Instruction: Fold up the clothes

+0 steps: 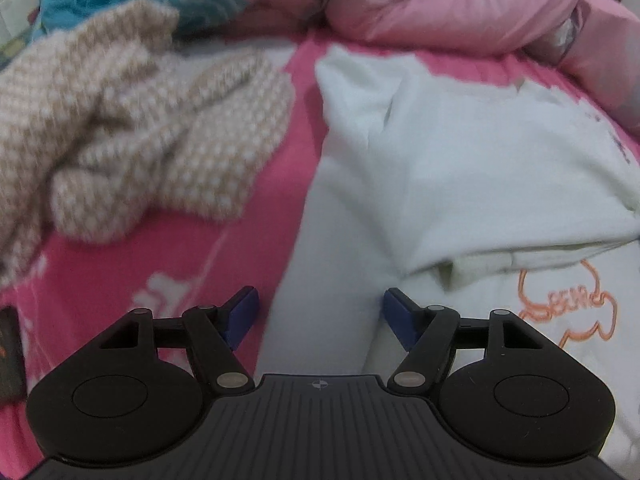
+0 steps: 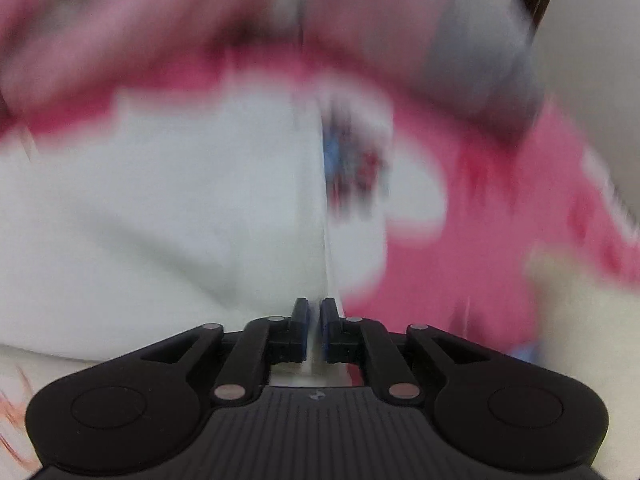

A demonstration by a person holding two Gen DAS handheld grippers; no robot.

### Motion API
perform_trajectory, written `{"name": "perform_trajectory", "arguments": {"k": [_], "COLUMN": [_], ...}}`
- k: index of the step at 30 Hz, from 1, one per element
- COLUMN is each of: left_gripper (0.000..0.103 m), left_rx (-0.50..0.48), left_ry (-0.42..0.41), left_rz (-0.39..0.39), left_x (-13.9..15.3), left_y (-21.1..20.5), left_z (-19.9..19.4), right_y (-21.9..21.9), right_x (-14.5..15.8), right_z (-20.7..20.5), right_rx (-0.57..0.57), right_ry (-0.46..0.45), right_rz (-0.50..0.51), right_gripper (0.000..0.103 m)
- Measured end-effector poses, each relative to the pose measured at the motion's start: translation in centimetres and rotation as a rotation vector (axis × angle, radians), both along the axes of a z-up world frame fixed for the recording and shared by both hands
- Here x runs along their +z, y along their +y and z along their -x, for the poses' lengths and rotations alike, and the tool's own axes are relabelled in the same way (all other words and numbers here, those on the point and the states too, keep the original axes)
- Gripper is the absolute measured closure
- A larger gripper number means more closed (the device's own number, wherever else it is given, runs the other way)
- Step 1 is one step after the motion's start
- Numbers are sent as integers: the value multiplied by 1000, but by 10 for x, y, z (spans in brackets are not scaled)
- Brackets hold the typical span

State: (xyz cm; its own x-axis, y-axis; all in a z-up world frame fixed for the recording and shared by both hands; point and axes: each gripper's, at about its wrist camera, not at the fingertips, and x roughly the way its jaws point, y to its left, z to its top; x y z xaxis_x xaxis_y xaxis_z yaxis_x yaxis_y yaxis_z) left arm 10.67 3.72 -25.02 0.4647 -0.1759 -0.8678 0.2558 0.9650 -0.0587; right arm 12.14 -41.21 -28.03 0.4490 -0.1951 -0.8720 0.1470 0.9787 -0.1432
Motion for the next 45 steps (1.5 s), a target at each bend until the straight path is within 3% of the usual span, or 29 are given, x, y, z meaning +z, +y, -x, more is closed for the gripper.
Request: {"name": "perform_trajectory", "arguments": {"k": [2, 5, 7, 10, 15, 19, 22, 24, 26, 31, 33, 34, 35, 39, 45], "left_gripper": [33, 34, 34, 36, 58, 66, 67, 67, 68, 68, 69, 69, 69, 69, 69], "left_rx": [-6, -16, -45, -102, -140, -118, -97, -85, -69, -59, -64, -63, -59, -45, -42], "left_ry": [-6, -30, -61, -99, -125, -126, -126, -126, -124, -140, -148, -149, -148, -147, -154], "left_rz": [2, -10, -45, -98, -100, -72, -51, -35, -14, 21, 24, 28, 35, 52, 49], "left_x": [0, 0, 2, 2, -1, -4, -7, -8, -9, -14, -16, -16, -16, -17, -19], "left_y": [2, 4, 1, -7, -9, -5, -2, 1, 5, 13, 14, 14, 15, 18, 18], "left_z": [2, 4, 6, 7, 10, 15, 18, 19, 19, 21, 22, 22, 22, 22, 28], "right_y": [6, 14, 25, 65, 148, 216, 250, 271, 287, 314, 315, 314, 312, 297, 312], "right_x": [17, 41, 58, 70, 67, 56, 51, 44, 33, -2, -14, -12, -9, 16, -5], "right_z": [3, 8, 5, -17, -75, -107, -128, -143, -156, -184, -190, -190, -190, -183, -186], "right_rx": [-14, -33, -1, 170, 490, 677, 761, 808, 841, 878, 889, 892, 891, 863, 854], "right_ry": [-51, -124, -160, -177, -140, -119, -84, -59, -30, 66, 116, 109, 100, -49, -98], "right_rz": [51, 88, 15, -133, -379, -393, -434, -447, -439, -402, -439, -451, -467, -567, -641], "right_gripper": [87, 87, 87, 87, 86, 85, 84, 77, 61, 60, 67, 90, 100, 100, 100]}}
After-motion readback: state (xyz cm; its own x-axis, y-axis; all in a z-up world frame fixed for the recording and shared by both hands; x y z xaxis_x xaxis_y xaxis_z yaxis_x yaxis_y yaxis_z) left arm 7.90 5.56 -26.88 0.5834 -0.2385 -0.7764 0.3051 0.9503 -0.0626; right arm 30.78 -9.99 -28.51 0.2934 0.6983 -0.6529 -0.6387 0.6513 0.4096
